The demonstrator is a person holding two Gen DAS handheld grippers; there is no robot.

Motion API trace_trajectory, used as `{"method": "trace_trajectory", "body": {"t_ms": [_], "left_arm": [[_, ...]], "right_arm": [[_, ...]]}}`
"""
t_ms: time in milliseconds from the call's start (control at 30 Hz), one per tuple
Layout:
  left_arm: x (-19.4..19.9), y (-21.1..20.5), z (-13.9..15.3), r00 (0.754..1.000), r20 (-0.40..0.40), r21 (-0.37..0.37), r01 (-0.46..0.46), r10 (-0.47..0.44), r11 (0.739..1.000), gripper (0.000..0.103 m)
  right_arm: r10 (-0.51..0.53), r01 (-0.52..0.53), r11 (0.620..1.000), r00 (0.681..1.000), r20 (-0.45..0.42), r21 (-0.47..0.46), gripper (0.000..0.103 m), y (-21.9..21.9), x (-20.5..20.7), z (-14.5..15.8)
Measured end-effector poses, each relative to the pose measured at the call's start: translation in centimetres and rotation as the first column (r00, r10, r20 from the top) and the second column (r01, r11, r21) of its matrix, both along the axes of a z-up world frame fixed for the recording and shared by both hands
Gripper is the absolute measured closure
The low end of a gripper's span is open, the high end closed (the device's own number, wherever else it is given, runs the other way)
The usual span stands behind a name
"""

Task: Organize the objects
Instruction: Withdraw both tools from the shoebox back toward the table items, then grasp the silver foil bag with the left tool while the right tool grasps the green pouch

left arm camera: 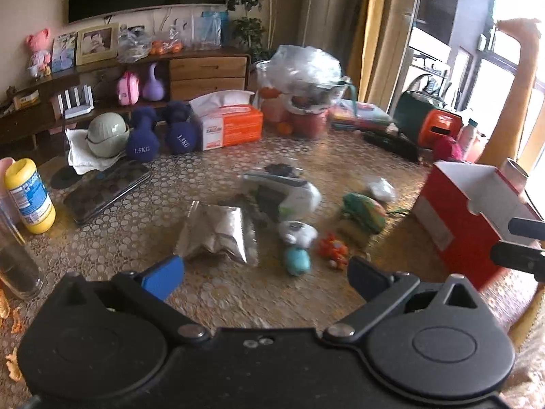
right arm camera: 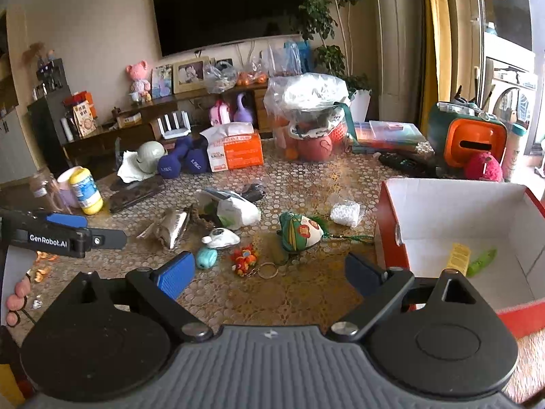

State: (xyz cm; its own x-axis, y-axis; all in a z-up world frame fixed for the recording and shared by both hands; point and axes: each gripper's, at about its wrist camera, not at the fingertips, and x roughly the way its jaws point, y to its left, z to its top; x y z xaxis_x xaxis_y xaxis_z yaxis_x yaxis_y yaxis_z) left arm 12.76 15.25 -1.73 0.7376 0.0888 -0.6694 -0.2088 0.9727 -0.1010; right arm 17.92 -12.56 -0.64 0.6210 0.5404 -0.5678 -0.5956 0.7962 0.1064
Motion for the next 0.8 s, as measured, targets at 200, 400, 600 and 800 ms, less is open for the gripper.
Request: {"method": "trace_trajectory", "body": {"t_ms": [200, 400, 600, 800], "left_arm": [[2.8, 2.6, -2.3, 0.996, -0.056, -0.027, -0.07, 0.068, 0.997, 0.001], [5.6, 4.2, -4.3, 0.993, -0.081, -0.01, -0.091, 0.09, 0.996, 0.001], [8.0, 5.9, -6.2, 0.988, -0.098, 0.004, -0.122, 0.122, 0.993, 0.001], [9.5, 6.7, -7.8, 0.988, -0.113, -0.016, -0.111, 0.108, 0.994, 0.001]], "right_arm": [[-0.011, 0.009, 0.999, 1.0, -0.023, -0.051, 0.007, 2.8, 3.8, -1.7], [-0.028, 0.024, 0.995, 0.999, -0.037, -0.096, 0.007, 5.5, 7.5, -3.9], [-0.034, 0.028, 0.988, 0.999, -0.034, -0.152, 0.007, 7.8, 11.1, -5.8], [-0.056, 0.04, 0.985, 0.994, -0.091, -0.166, 0.007, 8.9, 14.3, -7.8]]}}
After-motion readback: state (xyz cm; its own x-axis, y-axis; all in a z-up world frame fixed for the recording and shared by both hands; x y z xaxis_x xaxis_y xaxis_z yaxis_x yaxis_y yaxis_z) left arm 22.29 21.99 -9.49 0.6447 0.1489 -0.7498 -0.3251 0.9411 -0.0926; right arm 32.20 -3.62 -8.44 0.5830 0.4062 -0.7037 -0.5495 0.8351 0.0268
